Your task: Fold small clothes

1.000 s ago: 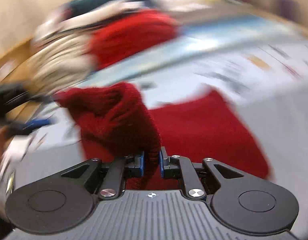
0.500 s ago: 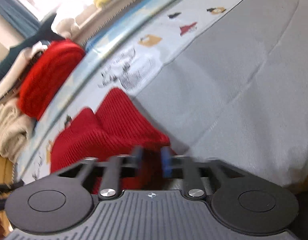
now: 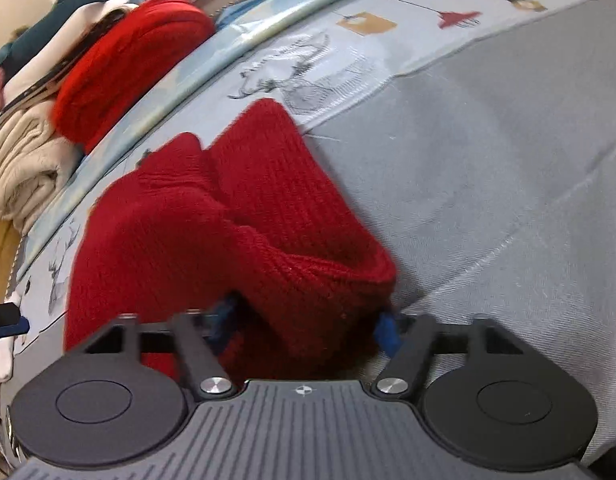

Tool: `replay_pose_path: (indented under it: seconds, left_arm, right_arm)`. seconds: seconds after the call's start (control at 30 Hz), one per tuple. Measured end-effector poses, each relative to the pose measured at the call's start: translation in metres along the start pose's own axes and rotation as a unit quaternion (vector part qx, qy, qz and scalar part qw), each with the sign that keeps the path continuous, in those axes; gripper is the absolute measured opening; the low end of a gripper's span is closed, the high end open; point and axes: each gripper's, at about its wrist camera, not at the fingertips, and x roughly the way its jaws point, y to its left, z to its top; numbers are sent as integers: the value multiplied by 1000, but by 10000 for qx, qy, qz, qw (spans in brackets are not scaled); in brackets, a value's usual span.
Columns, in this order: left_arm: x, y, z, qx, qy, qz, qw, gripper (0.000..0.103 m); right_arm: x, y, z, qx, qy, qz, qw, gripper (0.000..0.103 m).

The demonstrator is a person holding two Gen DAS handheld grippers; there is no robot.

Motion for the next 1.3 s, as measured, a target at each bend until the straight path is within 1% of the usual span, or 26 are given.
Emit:
replay_pose_path:
  seconds: [0.07, 0.13, 0.23, 0.27, 0.33, 0.43, 0.53, 0.63, 0.7, 0.73, 0.8, 0.9, 0.93, 0.97, 1.0, 1.03, 1.07, 1.1, 1.17, 1.23, 1.3]
  left_arm:
    - [-4, 5, -1, -36, -25, 22, 10000, 68]
    - [-8, 10, -2, -95, -34, 18, 9999, 68]
    - [-11, 10, -5, -52, 16, 3, 10000, 68]
    - [-11, 8, -6, -1, 49, -10, 10000, 68]
    - [-9, 5, -10, 121, 130, -35, 9998, 68]
    - [-1, -2, -17, 381, 310, -21, 9988, 66]
    - [12, -6, -24, 587, 602, 73, 9964, 46]
    - [15, -10, -28, 759, 640, 74, 9950, 39]
    - [13, -12, -28, 769, 555, -16, 9955, 37]
    - [10, -14, -27, 783, 488, -95, 9957, 37]
    - [8, -20, -27, 844, 419, -234, 9953, 36]
    - [14, -33, -31, 1100, 496, -349, 9921, 35]
    - [20, -38, -35, 1218, 599, -334, 9902, 35]
    - [29, -43, -41, 1413, 781, -219, 9866, 35]
    - [38, -47, -47, 1607, 931, -49, 9826, 35]
    - [46, -51, -52, 1759, 1063, 126, 9786, 36]
    - [51, -52, -54, 1792, 1147, 213, 9769, 36]
    - [54, -52, -55, 1777, 1188, 259, 9766, 36]
    - [54, -52, -54, 1735, 1179, 230, 9775, 36]
    - [53, -51, -53, 1727, 1188, 206, 9776, 36]
    - [52, -50, -54, 1744, 1178, 192, 9774, 36]
  right_arm:
    - [-5, 11, -6, -81, -4, 68, 9999, 38]
    - [-8, 21, -12, -315, 121, 240, 9991, 35]
    - [-12, 34, -22, -613, 439, 786, 9940, 30]
    - [-13, 39, -23, -739, 482, 862, 9924, 29]
    - [-16, 42, -22, -860, 464, 727, 9926, 29]
    - [-19, 35, -17, -586, 662, 327, 9955, 28]
    - [-27, 39, -12, -631, 865, 24, 9942, 29]
    - [-36, 51, -3, -837, 1150, -216, 9896, 30]
    - [-47, 58, 5, -1115, 1228, -385, 9854, 29]
    - [-54, 61, 11, -1276, 1152, -460, 9840, 30]
    - [-68, 69, 29, -1629, 837, -492, 9819, 30]
    - [-85, 74, 57, -1870, 393, -174, 9814, 33]
    - [-85, 75, 65, -1912, 255, -46, 9812, 37]
    - [-85, 77, 72, -1929, 126, 83, 9811, 44]
    - [-81, 77, 78, -1905, 39, 189, 9815, 47]
    - [-75, 77, 83, -1850, -24, 266, 9824, 54]
    - [-66, 75, 86, -1761, -77, 299, 9839, 59]
    - [-56, 74, 89, -1661, -77, 243, 9858, 59]
    - [-35, 74, 95, -1348, 19, -33, 9909, 59]
    - [-19, 78, 102, -1085, 24, 11, 9941, 59]
    - [-4, 85, 107, -1030, 71, 63, 9946, 60]
